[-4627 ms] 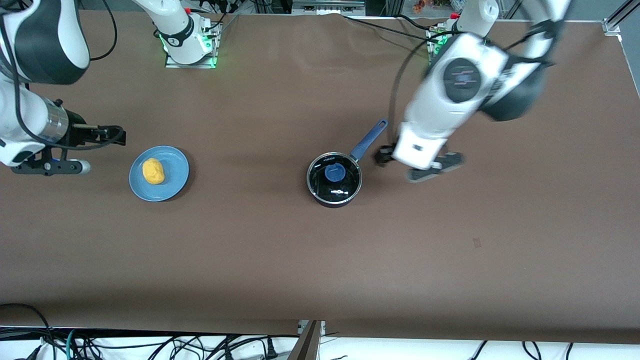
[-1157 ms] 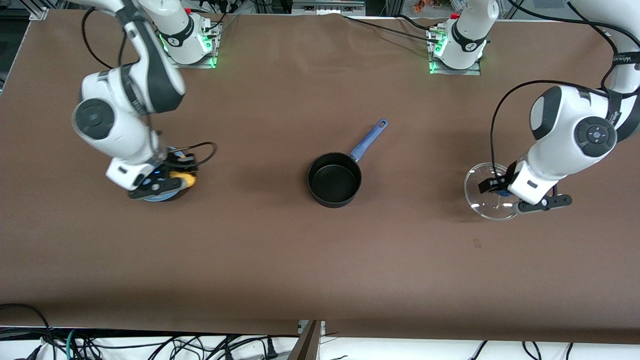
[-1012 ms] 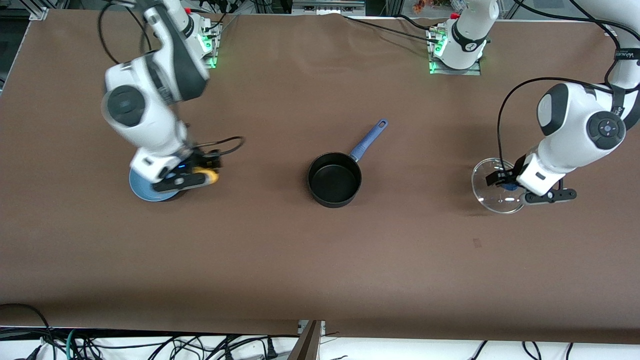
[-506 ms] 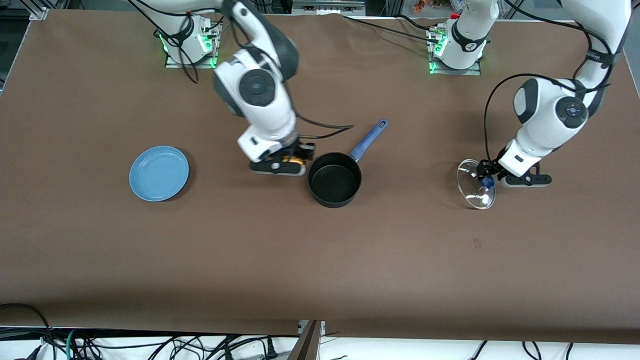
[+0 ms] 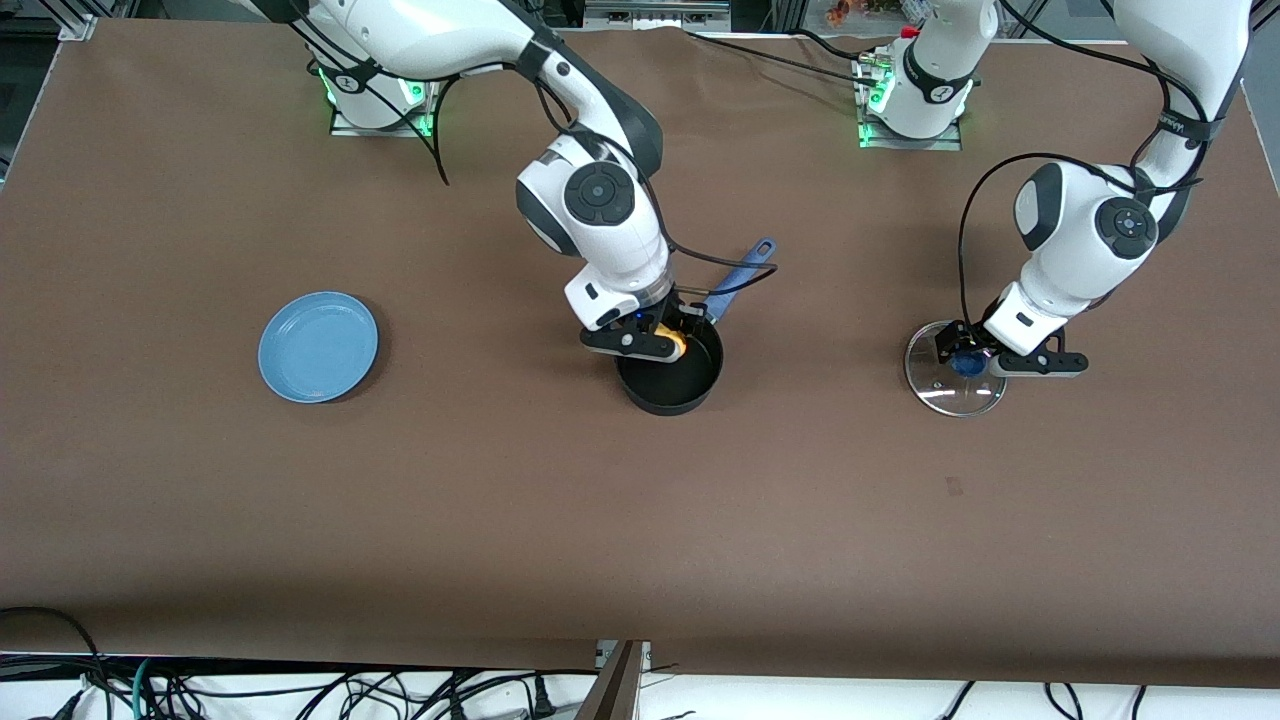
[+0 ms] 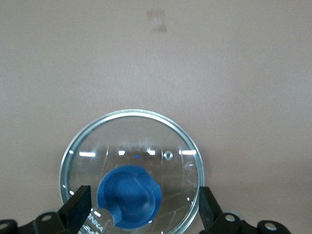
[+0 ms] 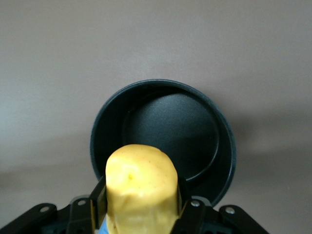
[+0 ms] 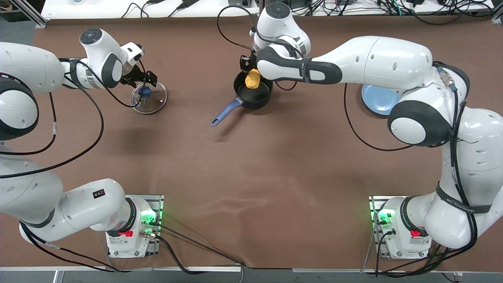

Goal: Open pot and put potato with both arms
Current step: 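Lower the potato into the pot and open the right gripper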

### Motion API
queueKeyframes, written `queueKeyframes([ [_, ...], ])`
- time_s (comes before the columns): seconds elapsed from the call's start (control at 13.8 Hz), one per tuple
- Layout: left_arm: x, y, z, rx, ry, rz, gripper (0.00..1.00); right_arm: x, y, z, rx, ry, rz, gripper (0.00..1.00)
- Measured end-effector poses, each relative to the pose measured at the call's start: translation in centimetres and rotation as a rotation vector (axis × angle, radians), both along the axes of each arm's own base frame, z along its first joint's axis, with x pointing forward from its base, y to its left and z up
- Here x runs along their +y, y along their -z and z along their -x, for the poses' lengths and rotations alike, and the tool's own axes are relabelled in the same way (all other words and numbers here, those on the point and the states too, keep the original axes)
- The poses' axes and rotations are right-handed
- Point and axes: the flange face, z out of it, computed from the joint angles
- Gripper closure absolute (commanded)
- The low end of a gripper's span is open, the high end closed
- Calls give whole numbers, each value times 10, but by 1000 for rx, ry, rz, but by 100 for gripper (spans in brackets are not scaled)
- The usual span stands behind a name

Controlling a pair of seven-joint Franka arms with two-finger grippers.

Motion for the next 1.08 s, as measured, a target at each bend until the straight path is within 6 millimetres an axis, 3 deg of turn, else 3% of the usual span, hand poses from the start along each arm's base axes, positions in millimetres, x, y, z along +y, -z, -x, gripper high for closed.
queueKeyframes([
  [0.36, 3, -53, -17, -66, -2, -36, 0, 4, 29, 6, 26, -13, 27, 84],
  [0.8, 7, -83, -34, -41, -7, -47, 0, 1, 60, 5, 22, -33, 70, 83],
  [0.87, 7, -84, -35, -41, -7, -47, 0, 2, 61, 4, 17, -32, 64, 79],
  [1.01, 7, -84, -35, -41, -8, -47, 0, 2, 61, 3, 8, -31, 54, 0],
  [1.08, 7, -84, -35, -40, -8, -47, 0, 3, 62, 3, 7, -31, 53, 0],
])
